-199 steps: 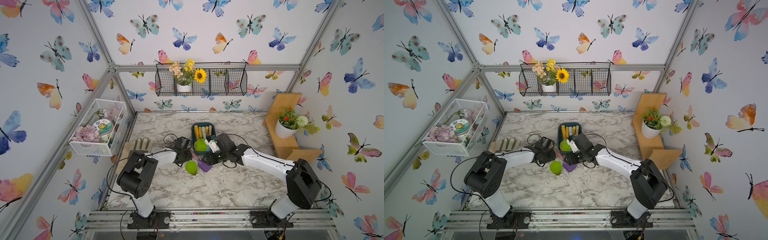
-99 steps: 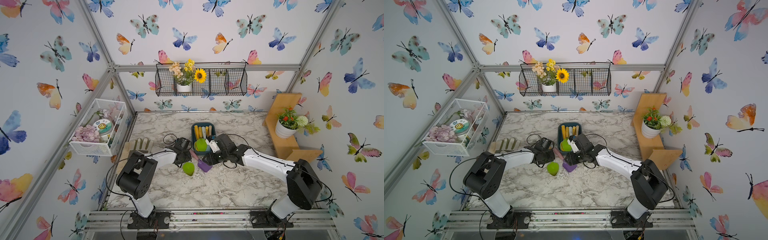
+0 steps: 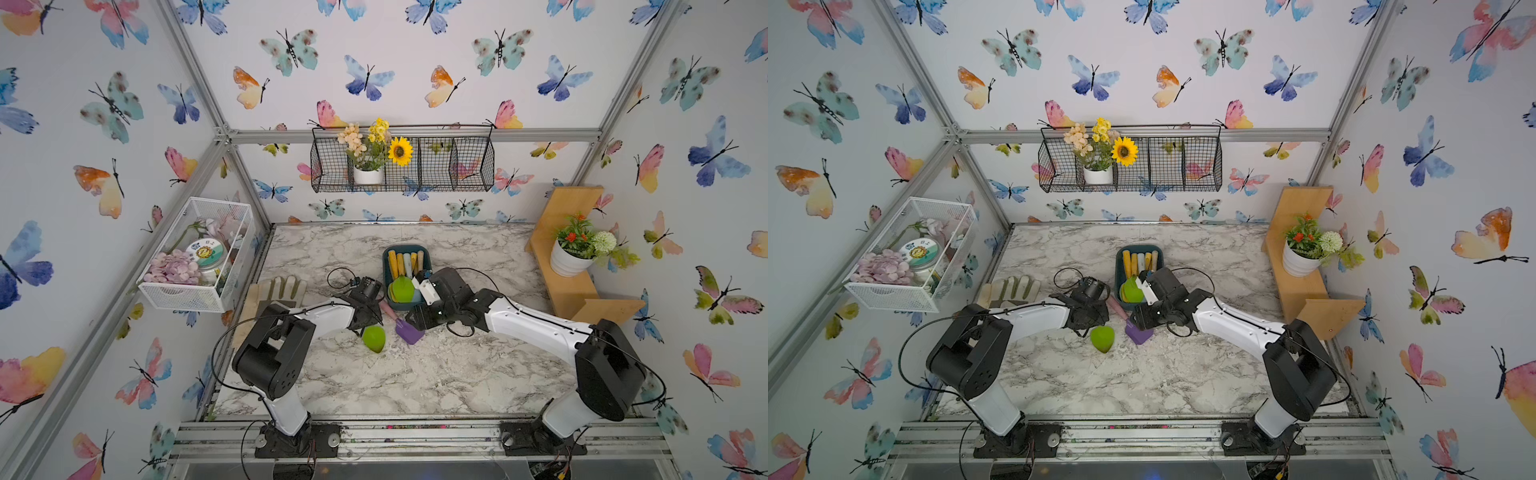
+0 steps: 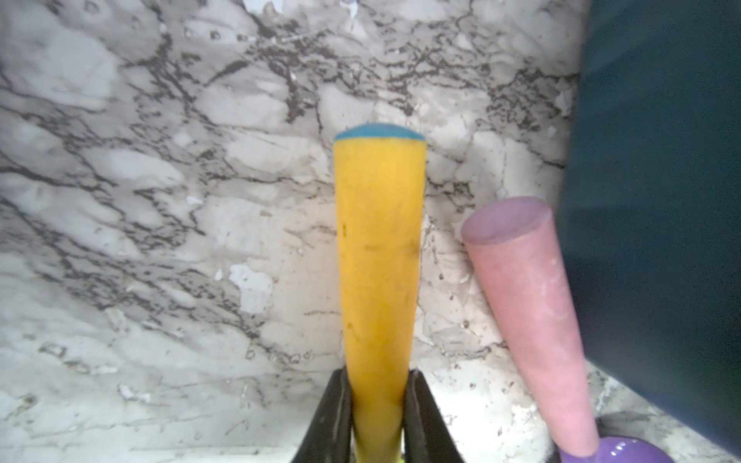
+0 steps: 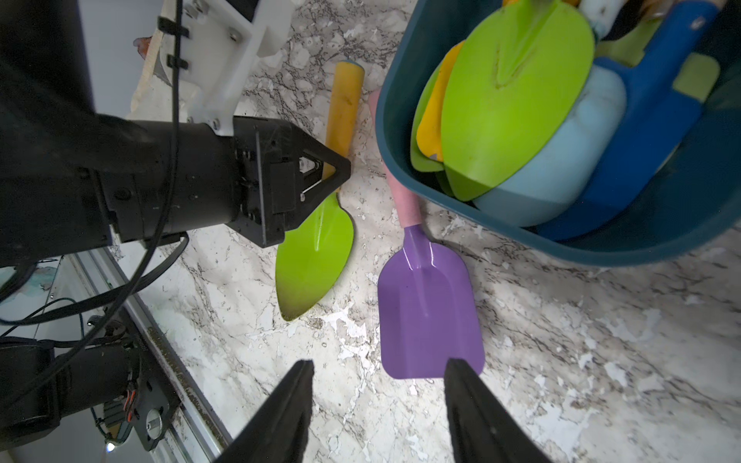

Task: Put the shovel into the storage box
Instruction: Pick up the shovel from the center of the board.

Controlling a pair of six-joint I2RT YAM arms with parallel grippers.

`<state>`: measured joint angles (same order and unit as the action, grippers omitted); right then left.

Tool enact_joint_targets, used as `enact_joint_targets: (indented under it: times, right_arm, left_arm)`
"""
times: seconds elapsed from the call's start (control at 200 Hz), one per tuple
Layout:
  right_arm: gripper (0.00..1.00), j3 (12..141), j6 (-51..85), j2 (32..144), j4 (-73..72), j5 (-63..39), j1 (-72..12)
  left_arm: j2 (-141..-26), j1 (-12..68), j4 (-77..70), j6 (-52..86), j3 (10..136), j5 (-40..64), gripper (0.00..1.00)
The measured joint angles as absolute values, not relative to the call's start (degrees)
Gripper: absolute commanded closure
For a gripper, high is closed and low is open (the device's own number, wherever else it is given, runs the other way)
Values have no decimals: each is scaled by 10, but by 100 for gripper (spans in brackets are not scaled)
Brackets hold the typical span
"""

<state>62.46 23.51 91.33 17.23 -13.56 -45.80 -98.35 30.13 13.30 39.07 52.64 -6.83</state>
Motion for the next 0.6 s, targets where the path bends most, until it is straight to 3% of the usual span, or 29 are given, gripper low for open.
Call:
enact_joint_targets:
  times: [0.115,0.235,0.601]
  right_arm:
    - [43,624,235,911,172,-133,-458]
    - [43,623,235,909,173,-130,-458]
    - [43,624,233,902,176,-128,-436]
  left_arm:
    - [-981,301,139,390,526,-69,97]
    - [-971,301,163,386,526,-69,100]
    - [-926,302,226,364,575,-61,100]
